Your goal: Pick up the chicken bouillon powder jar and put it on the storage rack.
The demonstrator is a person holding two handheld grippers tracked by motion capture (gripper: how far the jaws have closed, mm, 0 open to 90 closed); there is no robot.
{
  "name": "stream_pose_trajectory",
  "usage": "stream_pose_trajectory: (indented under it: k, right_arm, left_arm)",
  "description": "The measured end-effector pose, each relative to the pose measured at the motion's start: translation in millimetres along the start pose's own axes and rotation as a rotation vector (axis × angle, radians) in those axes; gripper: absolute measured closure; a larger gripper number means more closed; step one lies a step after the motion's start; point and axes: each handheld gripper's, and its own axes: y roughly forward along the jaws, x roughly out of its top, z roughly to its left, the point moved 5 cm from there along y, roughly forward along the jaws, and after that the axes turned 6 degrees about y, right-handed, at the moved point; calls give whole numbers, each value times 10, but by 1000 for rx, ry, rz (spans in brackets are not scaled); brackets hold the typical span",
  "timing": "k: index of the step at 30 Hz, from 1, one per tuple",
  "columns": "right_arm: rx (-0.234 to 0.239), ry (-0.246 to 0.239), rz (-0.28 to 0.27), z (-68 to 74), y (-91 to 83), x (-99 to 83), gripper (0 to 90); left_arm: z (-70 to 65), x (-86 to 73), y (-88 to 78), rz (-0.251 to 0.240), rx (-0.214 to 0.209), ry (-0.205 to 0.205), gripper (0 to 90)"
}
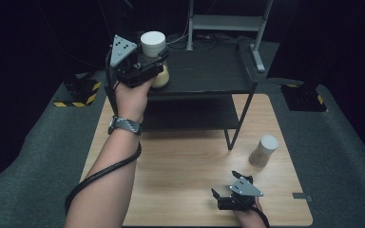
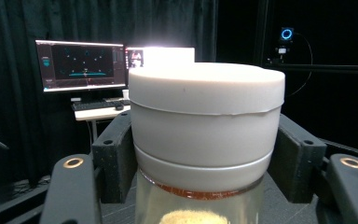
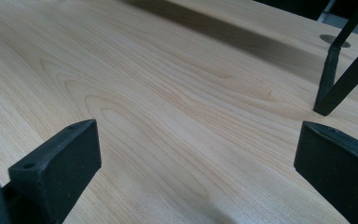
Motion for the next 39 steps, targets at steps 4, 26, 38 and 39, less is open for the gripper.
stream_pose_trajectory:
  k: [4,26,38,39]
  right_arm:
    - [1,1,2,-3,2,3,0]
    - [-1,-7,4,6,5,5,0]
    - [0,-6,1,6,-1,0,0]
    - [0,-5,1,6,0,0,0]
  left_arm:
    - [1,9,1,5,0,0,336]
    - [-33,35,-58,54,-3,-20,5]
    - [-43,79,-273,59,-10,14,4]
    - [-42,83,-289,58,-11,15,4]
